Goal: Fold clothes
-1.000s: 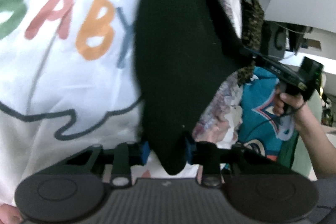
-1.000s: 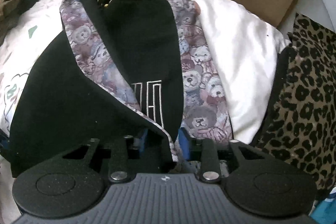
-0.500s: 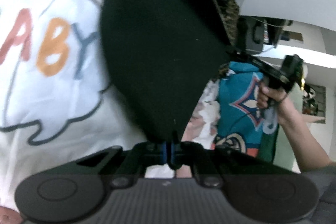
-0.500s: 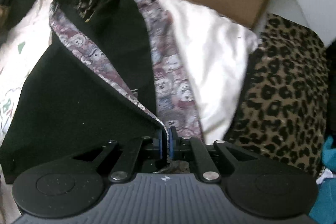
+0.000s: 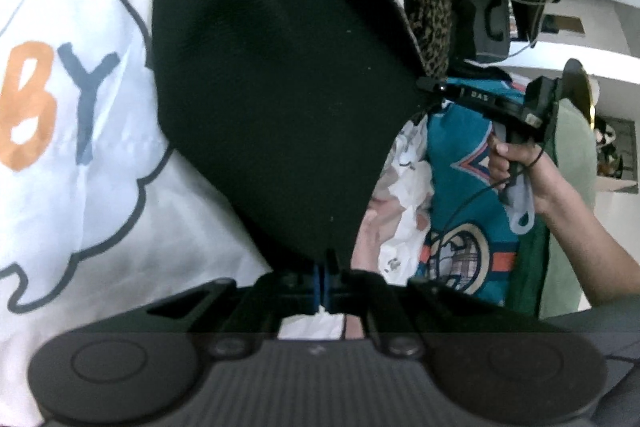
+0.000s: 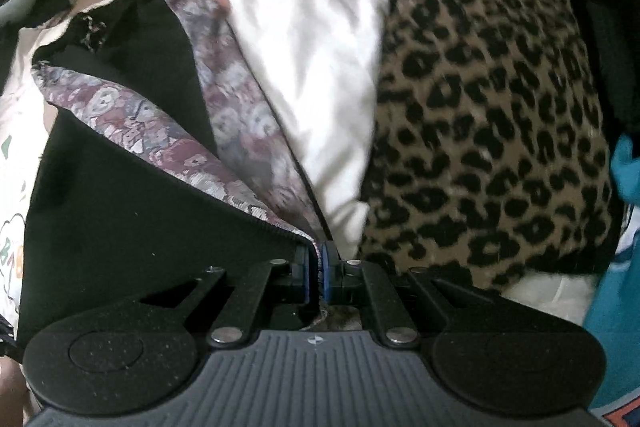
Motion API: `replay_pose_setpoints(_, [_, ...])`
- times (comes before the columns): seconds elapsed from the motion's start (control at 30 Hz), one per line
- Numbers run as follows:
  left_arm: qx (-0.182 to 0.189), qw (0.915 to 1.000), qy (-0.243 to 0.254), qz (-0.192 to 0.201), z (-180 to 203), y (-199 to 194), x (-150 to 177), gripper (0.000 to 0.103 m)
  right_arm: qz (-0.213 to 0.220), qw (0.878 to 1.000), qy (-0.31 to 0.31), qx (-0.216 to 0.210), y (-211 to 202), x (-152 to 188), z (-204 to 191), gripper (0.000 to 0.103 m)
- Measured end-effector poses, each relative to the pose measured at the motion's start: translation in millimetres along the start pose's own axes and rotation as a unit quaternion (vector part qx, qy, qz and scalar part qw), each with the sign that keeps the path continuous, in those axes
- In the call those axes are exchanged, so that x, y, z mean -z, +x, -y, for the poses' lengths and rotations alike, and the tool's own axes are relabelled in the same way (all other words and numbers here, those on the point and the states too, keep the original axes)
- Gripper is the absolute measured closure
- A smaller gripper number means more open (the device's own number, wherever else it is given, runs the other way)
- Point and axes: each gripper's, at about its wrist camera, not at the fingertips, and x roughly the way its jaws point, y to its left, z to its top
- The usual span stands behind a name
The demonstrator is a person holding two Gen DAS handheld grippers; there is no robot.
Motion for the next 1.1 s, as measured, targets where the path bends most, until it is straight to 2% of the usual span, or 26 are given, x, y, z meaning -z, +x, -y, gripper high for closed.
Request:
replay_pose_setpoints(0.23, [-0.013, 0.9998, 0.004, -0.015, -3.7, 9.6, -1.4, 0.101, -0.024, 1.0, 0.019, -0.003, 20.3, 18.7, 20.3, 0.099])
replay_pose_setpoints(0.33, [-0.024, 0.9997, 0.0, -0.009, -4.1, 13.4, -5.5, 0.089, -0.039, 0.999, 0.02, -0.002, 26.8, 21.7, 21.5, 0.096])
replay_pose_setpoints(0.4, [-0.019, 0.9998, -0.004, -0.006, -5.0, 15.4, -8.6, 0.088, -0.036, 0.999, 0.009, 0.008, 27.2, 22.9, 17.2, 0.087])
replay_pose_setpoints(0.43, [-0.017, 0.9998, -0.007, -0.007, -5.8, 16.8, -10.0, 0.088, -0.033, 0.999, 0.003, 0.01, 27.0, 23.3, 14.9, 0.087])
replay_pose_setpoints(0.53, [-0.018, 0.9997, -0.011, -0.015, -8.1, 22.7, -11.7, 0.089, -0.024, 1.0, -0.02, 0.002, 25.1, 23.4, 9.5, 0.086])
replay_pose_setpoints(0.57, [-0.019, 0.9996, -0.008, -0.02, -7.4, 25.0, -11.7, 0.097, -0.023, 0.999, -0.025, 0.001, 24.8, 23.6, 9.0, 0.088])
replay_pose_setpoints(0.6, [-0.021, 0.9995, -0.003, -0.026, -6.4, 26.5, -11.4, 0.101, -0.024, 0.999, -0.025, 0.002, 24.8, 24.1, 9.9, 0.095])
replay_pose_setpoints(0.83, [-0.025, 0.9981, 0.034, -0.046, 2.9, 21.6, -9.1, 0.102, -0.033, 0.999, -0.022, 0.008, 25.0, 27.7, 15.6, 0.098])
replay_pose_setpoints(0.97, [-0.021, 0.9976, 0.038, -0.054, 2.6, 20.1, -7.6, 0.102, -0.038, 0.999, -0.02, 0.012, 25.1, 29.8, 19.0, 0.098])
replay_pose_setpoints(1.1, [-0.037, 0.9964, 0.046, -0.06, 4.1, 26.9, -6.9, 0.102, -0.043, 0.999, -0.02, 0.014, 26.2, 31.4, 21.2, 0.098])
